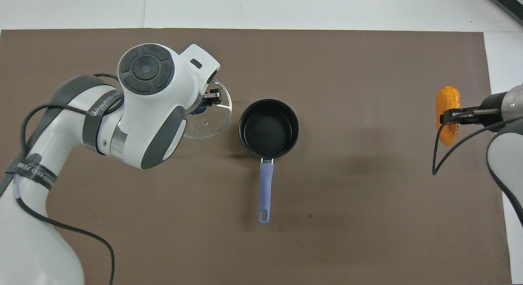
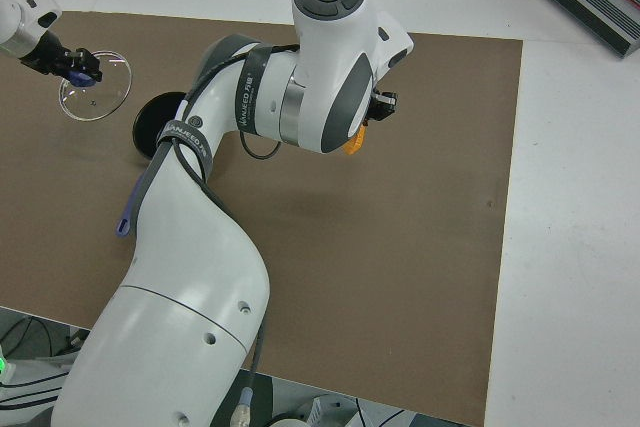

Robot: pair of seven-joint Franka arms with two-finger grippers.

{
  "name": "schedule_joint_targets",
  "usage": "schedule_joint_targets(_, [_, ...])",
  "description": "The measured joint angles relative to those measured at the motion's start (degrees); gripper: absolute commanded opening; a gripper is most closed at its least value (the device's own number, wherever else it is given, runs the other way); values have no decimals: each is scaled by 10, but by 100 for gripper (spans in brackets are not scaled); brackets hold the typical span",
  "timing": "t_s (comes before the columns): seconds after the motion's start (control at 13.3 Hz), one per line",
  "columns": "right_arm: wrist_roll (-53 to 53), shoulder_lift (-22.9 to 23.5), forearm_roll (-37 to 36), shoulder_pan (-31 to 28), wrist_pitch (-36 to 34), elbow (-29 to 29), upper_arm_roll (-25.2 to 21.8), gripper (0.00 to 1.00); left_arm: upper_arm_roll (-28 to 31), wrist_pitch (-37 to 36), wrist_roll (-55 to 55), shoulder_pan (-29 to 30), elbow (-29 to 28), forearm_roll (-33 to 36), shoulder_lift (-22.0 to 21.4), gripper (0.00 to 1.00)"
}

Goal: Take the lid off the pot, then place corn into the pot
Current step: 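Set the lid down with the left gripper while the right gripper lifts corn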

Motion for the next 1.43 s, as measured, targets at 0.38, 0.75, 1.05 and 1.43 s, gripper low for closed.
schedule_joint_targets(0.38, [146,17,-2,109,2,14,7,0,0,32,105,90,-86,-1,-31,0])
schedule_joint_targets(0.75, [274,83,-2,215,11,69,7,0,0,71,208,172,-176,-7,-59,0])
schedule_joint_targets(1.05, [326,137,-3,272,60,87,7,0,0,133,277,230,-244,-14,-60,12])
schedule_joint_targets(1.43, [370,194,-12,328,67,150,7,0,-2,151,336,260,-265,-20,-66,100])
